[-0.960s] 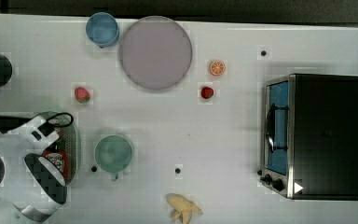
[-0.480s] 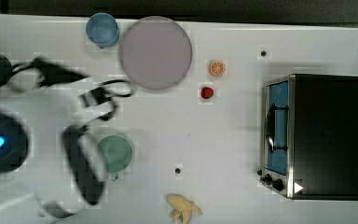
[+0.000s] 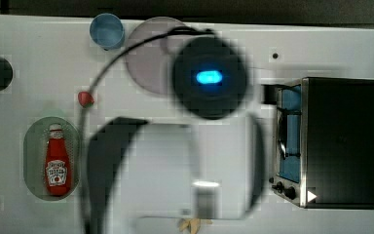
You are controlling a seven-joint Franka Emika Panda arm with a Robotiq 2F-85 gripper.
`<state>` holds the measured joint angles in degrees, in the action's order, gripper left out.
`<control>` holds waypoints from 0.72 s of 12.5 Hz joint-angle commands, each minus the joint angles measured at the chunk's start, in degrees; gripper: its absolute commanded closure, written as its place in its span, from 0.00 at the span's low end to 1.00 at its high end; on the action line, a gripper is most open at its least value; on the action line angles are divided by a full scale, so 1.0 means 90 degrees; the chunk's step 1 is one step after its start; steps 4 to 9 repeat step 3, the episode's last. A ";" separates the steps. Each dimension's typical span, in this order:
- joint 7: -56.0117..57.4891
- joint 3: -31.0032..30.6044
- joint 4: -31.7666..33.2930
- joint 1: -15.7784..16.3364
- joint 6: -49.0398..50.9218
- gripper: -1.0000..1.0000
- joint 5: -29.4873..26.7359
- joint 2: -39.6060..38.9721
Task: Pick Ketchup from the table and place it in strainer.
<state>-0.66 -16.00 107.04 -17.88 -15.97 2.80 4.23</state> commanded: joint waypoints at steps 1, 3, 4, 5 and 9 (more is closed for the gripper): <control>0.0440 0.0204 -0.0406 0.0123 0.0535 0.00 -0.0287 0.0069; 0.0230 0.0314 -0.0485 0.0123 0.0899 0.00 -0.0287 0.0069; 0.0230 0.0314 -0.0485 0.0123 0.0899 0.00 -0.0287 0.0069; 0.0230 0.0314 -0.0485 0.0123 0.0899 0.00 -0.0287 0.0069; 0.0230 0.0314 -0.0485 0.0123 0.0899 0.00 -0.0287 0.0069</control>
